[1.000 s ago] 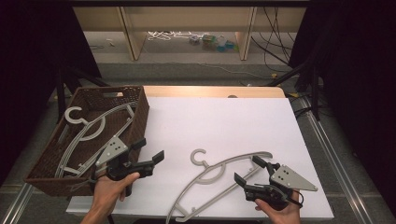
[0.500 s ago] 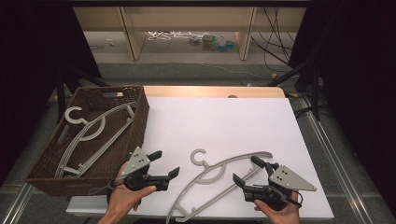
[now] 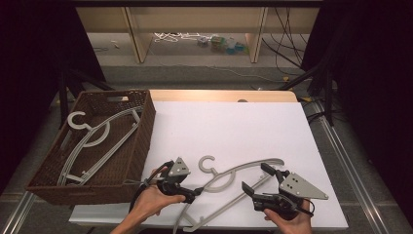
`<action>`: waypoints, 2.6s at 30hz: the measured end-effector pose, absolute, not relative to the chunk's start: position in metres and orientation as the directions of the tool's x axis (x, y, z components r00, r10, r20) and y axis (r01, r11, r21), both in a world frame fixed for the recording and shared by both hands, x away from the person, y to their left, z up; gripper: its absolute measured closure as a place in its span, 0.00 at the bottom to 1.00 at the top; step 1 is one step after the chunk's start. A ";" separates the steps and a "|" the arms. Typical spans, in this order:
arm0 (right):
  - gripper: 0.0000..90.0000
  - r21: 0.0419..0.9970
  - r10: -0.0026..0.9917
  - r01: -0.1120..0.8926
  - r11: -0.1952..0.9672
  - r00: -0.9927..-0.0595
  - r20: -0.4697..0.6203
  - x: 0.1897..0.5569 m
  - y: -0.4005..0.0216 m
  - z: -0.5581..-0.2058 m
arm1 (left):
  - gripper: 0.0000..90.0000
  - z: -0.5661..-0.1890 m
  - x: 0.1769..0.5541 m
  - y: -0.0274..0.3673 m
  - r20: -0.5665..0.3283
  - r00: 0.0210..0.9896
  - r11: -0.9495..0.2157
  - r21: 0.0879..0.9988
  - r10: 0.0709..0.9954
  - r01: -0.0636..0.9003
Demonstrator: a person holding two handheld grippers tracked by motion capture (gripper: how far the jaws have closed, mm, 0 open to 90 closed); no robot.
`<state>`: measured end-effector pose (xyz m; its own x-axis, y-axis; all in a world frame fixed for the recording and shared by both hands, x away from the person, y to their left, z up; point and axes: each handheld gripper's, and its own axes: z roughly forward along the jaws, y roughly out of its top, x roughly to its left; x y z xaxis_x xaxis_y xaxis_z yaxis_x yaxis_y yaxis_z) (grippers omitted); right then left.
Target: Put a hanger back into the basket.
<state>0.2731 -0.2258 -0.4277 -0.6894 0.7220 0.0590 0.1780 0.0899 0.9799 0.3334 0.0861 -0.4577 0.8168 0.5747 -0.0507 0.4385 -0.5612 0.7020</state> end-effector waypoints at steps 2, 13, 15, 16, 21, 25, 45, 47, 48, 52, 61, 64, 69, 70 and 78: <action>0.17 0.979 0.724 0.182 0.086 -0.687 0.064 0.273 -0.227 -0.427 | 0.28 -0.461 0.335 0.081 -0.032 0.822 -0.597 0.671 0.568 0.439; 0.17 0.981 0.722 0.172 0.090 -0.690 0.055 0.274 -0.227 -0.427 | 0.40 -0.467 0.342 0.063 0.008 0.852 -0.714 0.550 0.523 0.433; 0.18 0.981 0.722 0.173 0.091 -0.690 0.055 0.274 -0.227 -0.427 | 0.43 -0.468 0.343 0.061 0.021 0.861 -0.733 0.535 0.508 0.420; 0.17 0.978 0.732 0.177 0.107 -0.680 0.043 0.273 -0.228 -0.426 | 0.44 -0.469 0.343 0.059 0.028 0.856 -0.734 0.530 0.516 0.425; 0.17 0.975 0.732 0.193 0.107 -0.679 0.054 0.272 -0.229 -0.425 | 0.50 -0.473 0.347 0.056 0.005 0.863 -0.746 0.507 0.505 0.433; 0.18 0.975 0.731 0.193 0.109 -0.681 0.053 0.272 -0.229 -0.425 | 0.63 -0.471 0.350 0.055 -0.026 0.867 -0.747 0.496 0.498 0.443; 0.18 0.978 0.721 0.182 0.107 -0.691 0.049 0.273 -0.226 -0.426 | 0.87 -0.467 0.366 0.056 -0.073 0.846 -0.747 0.432 0.529 0.504; 0.18 0.979 0.719 0.179 0.102 -0.693 0.051 0.274 -0.225 -0.427 | 0.87 -0.468 0.365 0.055 -0.063 0.847 -0.746 0.441 0.528 0.499; 0.18 0.976 0.726 0.182 0.116 -0.686 0.042 0.273 -0.226 -0.426 | 0.87 -0.468 0.364 0.055 -0.061 0.846 -0.746 0.442 0.530 0.499; 0.18 0.977 0.723 0.180 0.112 -0.690 0.045 0.274 -0.226 -0.426 | 0.90 -0.467 0.366 0.055 -0.023 0.855 -0.757 0.452 0.519 0.472; 0.18 0.976 0.727 0.183 0.121 -0.686 0.039 0.273 -0.227 -0.425 | 0.91 -0.463 0.372 0.065 0.022 0.848 -0.751 0.477 0.530 0.457; 0.18 0.976 0.721 0.184 0.119 -0.691 0.042 0.274 -0.227 -0.425 | 0.91 -0.460 0.374 0.068 0.027 0.836 -0.729 0.505 0.548 0.462; 0.18 0.977 0.725 0.180 0.118 -0.687 0.039 0.274 -0.227 -0.425 | 0.91 -0.449 0.377 0.076 0.032 0.830 -0.712 0.533 0.558 0.458; 0.18 0.976 0.725 0.182 0.117 -0.687 0.042 0.274 -0.227 -0.425 | 0.91 -0.448 0.377 0.077 0.040 0.822 -0.702 0.544 0.569 0.459; 0.18 0.978 0.731 0.178 0.111 -0.682 0.041 0.273 -0.228 -0.425 | 0.91 -0.431 0.383 0.095 0.055 0.801 -0.673 0.578 0.596 0.461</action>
<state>0.2732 -0.2279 -0.4246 -0.6817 0.7305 0.0406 0.1776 0.1114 0.9778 0.3833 0.0948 -0.4313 0.8013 0.5958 0.0549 0.4612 -0.6735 0.5777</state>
